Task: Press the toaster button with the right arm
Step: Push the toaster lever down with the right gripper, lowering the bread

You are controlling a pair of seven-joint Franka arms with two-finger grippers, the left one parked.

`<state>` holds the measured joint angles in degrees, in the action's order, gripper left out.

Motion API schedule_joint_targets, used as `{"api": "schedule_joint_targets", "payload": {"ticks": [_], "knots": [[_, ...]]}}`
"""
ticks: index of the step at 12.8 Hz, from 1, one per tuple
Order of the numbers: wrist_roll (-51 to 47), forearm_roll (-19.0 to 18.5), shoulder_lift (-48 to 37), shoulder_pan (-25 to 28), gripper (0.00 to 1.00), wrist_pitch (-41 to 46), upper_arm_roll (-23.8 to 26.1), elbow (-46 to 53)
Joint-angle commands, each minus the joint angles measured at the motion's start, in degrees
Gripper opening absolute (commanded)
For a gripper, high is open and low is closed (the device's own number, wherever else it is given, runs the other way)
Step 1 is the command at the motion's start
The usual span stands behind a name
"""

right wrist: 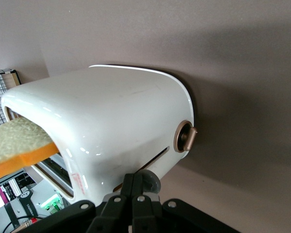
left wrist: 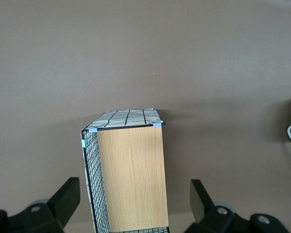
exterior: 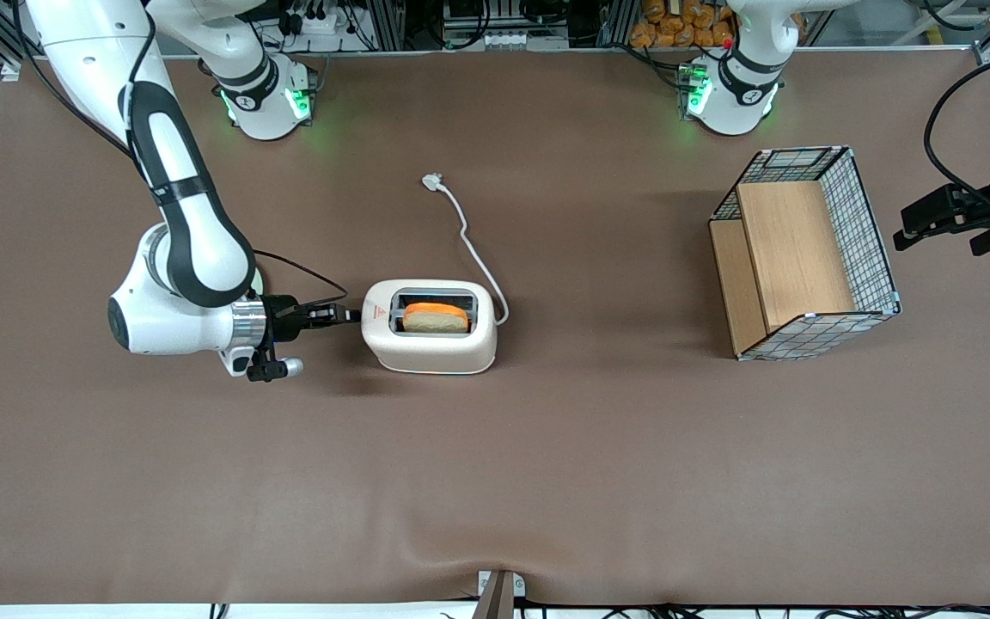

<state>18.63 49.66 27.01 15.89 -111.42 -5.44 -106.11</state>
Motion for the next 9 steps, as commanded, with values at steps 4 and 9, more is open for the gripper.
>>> {"api": "schedule_joint_targets", "payload": {"ticks": [4, 9], "knots": [[3.08, 1.4, 2.08, -0.33, 0.0, -0.55, -0.1, -1.21], [2.99, 1.31, 1.73, -1.21, 0.0, 0.59, -0.19, -1.21]]}}
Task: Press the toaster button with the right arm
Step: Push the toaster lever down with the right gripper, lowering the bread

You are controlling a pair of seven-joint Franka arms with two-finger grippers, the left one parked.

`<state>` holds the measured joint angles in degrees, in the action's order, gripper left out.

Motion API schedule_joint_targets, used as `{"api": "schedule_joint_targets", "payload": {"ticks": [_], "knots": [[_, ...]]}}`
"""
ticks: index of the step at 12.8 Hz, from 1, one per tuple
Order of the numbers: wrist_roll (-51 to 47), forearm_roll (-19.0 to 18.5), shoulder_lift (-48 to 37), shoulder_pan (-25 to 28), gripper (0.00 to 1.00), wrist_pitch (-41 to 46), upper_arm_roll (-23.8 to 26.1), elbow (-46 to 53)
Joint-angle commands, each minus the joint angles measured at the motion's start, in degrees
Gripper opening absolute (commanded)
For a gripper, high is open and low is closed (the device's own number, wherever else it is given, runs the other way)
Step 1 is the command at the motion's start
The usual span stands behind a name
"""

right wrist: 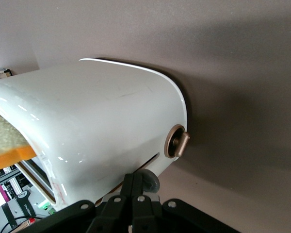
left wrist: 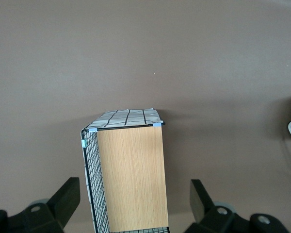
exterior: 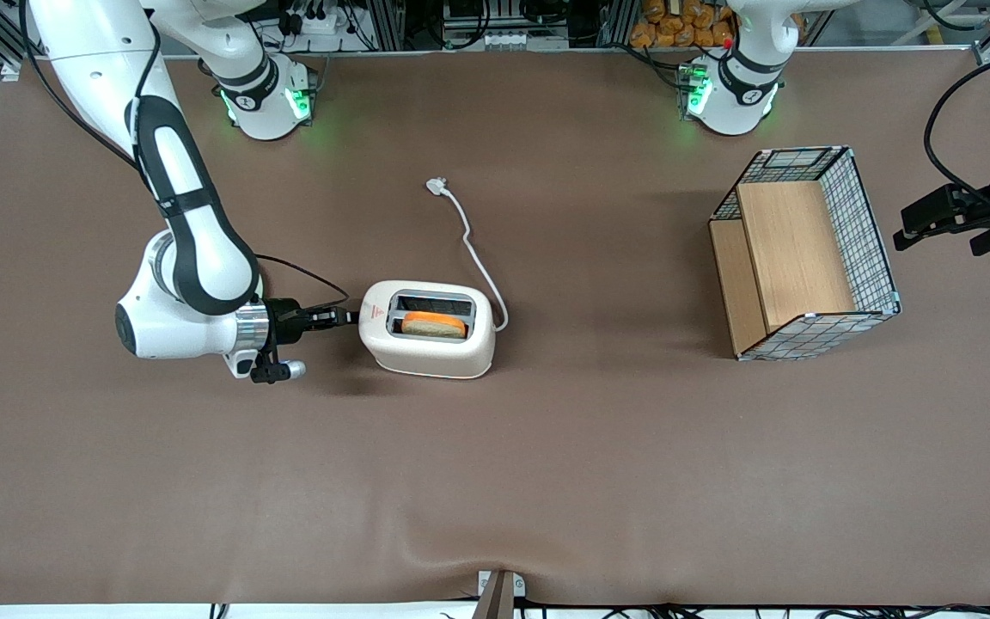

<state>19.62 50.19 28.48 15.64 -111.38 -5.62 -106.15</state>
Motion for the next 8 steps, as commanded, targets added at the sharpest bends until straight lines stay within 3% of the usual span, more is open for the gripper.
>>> {"api": "schedule_joint_targets", "payload": {"ticks": [1, 8], "knots": [[2.09, 0.79, 0.27, -0.96, 0.0, 0.63, 0.0, -1.17], [2.09, 0.87, 1.32, -0.26, 0.0, -0.33, 0.08, -1.17]]}}
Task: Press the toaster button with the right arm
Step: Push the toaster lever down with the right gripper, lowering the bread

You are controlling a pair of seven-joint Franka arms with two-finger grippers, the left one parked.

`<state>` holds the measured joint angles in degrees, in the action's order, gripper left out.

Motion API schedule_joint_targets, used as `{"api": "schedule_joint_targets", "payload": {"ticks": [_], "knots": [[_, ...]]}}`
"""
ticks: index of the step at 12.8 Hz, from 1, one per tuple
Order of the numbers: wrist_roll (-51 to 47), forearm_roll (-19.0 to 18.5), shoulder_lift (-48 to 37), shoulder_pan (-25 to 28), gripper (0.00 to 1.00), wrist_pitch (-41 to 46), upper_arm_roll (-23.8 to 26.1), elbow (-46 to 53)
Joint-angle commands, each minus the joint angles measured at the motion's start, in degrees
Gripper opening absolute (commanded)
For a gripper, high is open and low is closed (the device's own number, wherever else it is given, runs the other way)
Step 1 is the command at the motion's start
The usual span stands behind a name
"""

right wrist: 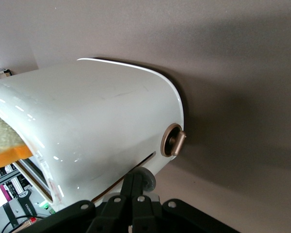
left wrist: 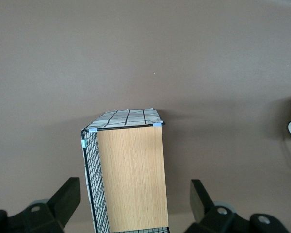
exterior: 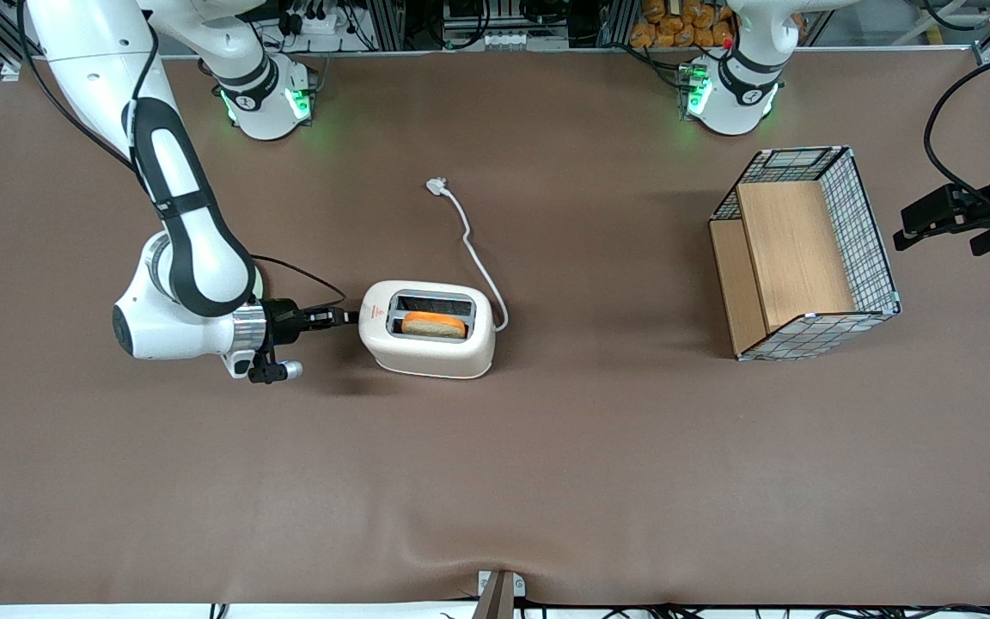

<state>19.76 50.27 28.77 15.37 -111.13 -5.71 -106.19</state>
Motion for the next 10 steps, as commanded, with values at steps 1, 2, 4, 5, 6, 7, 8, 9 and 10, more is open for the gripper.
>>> {"api": "schedule_joint_targets", "payload": {"ticks": [1, 2, 4, 5, 6, 7, 8, 9, 10], "knots": [[2.04, 0.79, 1.29, 0.01, 0.0, -0.66, 0.17, -1.13], [2.04, 0.79, 2.42, -0.08, 0.0, -1.27, 0.17, -1.04], [3.0, 0.79, 3.05, -0.08, 0.0, -1.72, 0.17, -1.04], [3.27, 0.79, 3.14, -0.08, 0.0, -1.72, 0.17, -1.04], [3.36, 0.88, 3.75, -0.08, 0.0, -1.89, 0.17, -1.04], [3.44, 1.05, 4.19, -0.16, 0.0, -2.07, 0.17, -0.95], [3.88, 1.06, 4.28, -0.08, 0.0, -2.42, 0.17, -1.04], [4.06, 1.06, 4.37, -0.08, 0.0, -2.51, 0.17, -0.95], [4.06, 1.14, 4.72, -0.08, 0.0, -2.51, 0.17, -0.95]]}}
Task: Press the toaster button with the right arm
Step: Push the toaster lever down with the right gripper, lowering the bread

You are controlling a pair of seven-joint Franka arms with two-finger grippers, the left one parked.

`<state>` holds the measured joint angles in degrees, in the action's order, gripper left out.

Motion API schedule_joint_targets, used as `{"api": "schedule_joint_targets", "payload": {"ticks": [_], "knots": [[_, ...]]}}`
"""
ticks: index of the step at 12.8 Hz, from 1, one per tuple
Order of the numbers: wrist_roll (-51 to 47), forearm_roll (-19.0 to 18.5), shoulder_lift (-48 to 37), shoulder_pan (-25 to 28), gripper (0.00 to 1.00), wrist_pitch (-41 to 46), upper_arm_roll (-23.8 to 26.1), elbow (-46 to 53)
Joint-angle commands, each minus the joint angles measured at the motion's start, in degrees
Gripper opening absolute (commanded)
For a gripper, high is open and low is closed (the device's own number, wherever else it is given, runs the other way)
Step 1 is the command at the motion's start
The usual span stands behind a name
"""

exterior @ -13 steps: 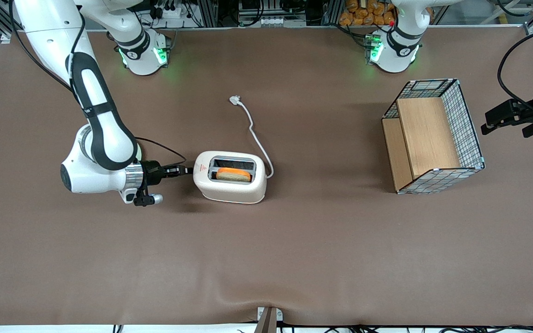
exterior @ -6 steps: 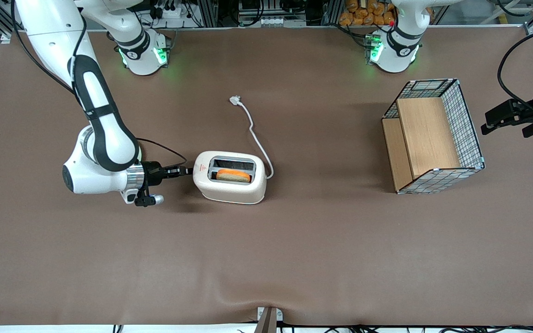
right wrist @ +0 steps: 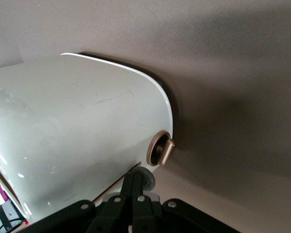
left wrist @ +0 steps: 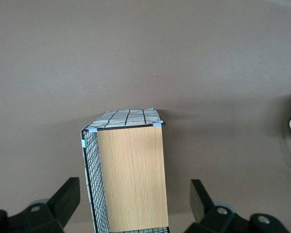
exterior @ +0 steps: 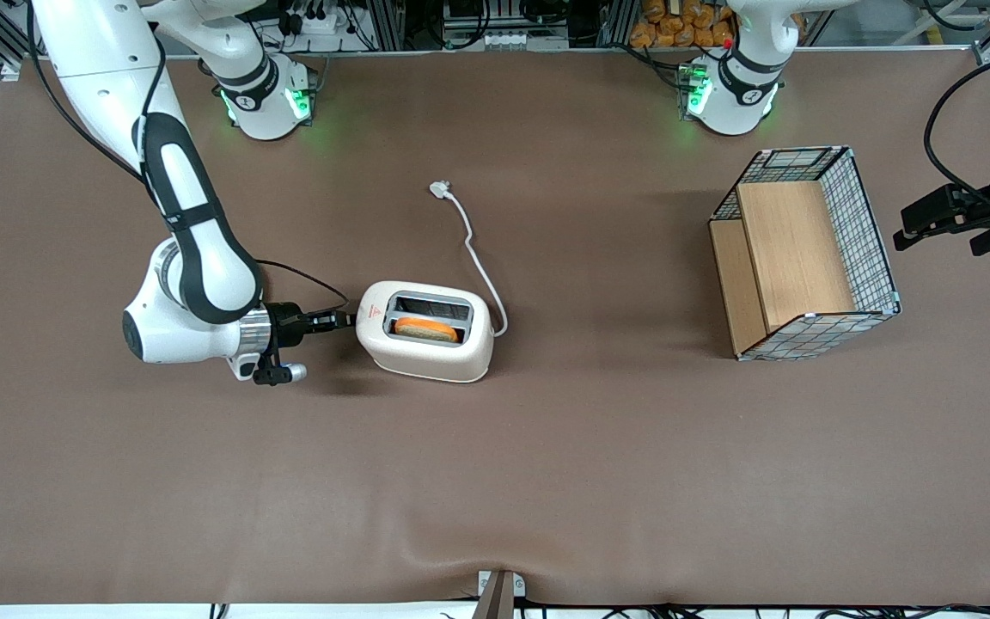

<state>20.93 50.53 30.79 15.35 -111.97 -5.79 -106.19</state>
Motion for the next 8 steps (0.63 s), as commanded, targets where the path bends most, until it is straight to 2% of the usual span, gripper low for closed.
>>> {"api": "schedule_joint_targets", "payload": {"ticks": [1, 8], "knots": [[2.89, 0.89, 2.87, -0.06, 0.0, -1.84, 0.26, -0.86], [-0.52, 1.15, 1.65, -0.14, 0.0, 1.74, 0.17, 0.53]]}}
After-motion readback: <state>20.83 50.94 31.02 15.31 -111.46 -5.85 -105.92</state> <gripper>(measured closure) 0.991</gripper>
